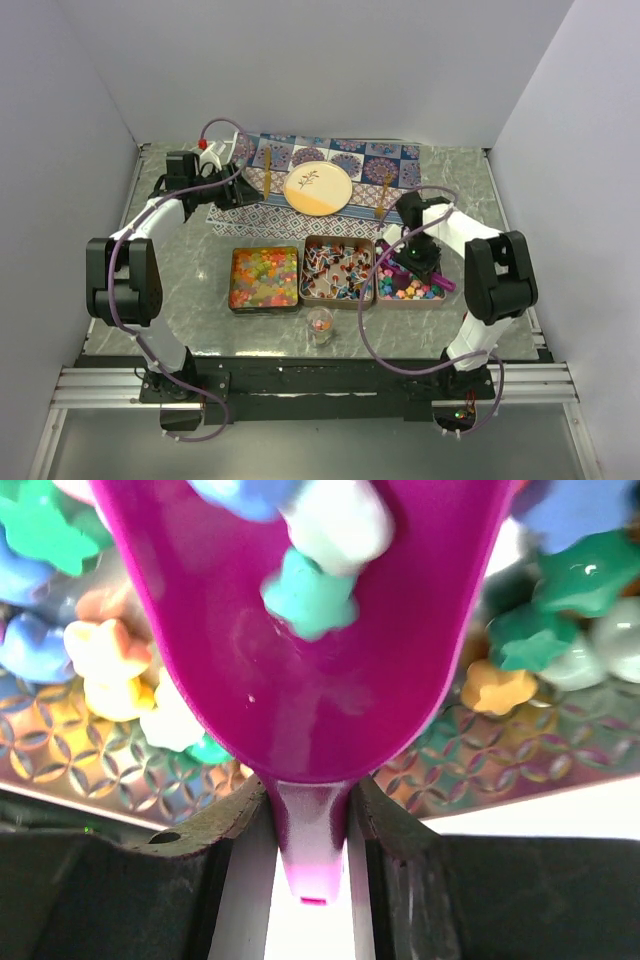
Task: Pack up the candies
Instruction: Scoop the fake candies from the storage box.
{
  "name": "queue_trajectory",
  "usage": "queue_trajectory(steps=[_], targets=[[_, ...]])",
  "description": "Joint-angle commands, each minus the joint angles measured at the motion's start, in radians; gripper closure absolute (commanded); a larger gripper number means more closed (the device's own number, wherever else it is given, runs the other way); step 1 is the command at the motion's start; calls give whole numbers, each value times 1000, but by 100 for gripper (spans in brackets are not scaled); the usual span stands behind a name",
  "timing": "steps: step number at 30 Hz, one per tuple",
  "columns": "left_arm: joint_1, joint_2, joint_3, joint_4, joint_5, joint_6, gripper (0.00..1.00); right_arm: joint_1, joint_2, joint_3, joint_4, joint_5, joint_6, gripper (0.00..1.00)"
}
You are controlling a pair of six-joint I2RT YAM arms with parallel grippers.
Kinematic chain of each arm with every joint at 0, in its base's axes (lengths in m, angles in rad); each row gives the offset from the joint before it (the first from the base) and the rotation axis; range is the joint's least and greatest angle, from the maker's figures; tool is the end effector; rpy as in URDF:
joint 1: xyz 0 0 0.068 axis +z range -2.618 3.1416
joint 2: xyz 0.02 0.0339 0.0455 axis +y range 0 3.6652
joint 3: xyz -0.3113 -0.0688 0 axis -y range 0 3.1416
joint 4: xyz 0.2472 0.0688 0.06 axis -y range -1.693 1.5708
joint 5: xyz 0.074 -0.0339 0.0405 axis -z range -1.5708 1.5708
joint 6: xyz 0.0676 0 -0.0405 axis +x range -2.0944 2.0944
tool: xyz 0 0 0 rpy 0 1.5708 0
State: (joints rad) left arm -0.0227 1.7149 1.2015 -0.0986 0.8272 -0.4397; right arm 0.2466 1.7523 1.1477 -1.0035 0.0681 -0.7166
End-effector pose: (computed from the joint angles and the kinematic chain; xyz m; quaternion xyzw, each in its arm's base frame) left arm 0.4063 -0.0590 0.2836 0.0132 0.8332 -0.4439 0.3294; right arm 0.3002 0.0708 0.1872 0.4634 -0.8853 0.0288 0.0261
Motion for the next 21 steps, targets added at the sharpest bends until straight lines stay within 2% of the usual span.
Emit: queue_trajectory(steps=[1,8,12,13,21], targets=[[3,-28,38,0,-8,41,39,-4,-57,-101,267,-165,9,100],[3,-26,59,-23,-7,84,39,-36,-187,-259,388,-218,-17,100],[3,-17,79,-18,-10,94,38,-95,-263,-327,424,-310,-35,100],[1,-15,87,-15,-7,95,38,-107,-286,-332,424,-361,-44,100],[3,8,159,-56,0,133,38,-211,-405,-379,427,-468,-87,100]])
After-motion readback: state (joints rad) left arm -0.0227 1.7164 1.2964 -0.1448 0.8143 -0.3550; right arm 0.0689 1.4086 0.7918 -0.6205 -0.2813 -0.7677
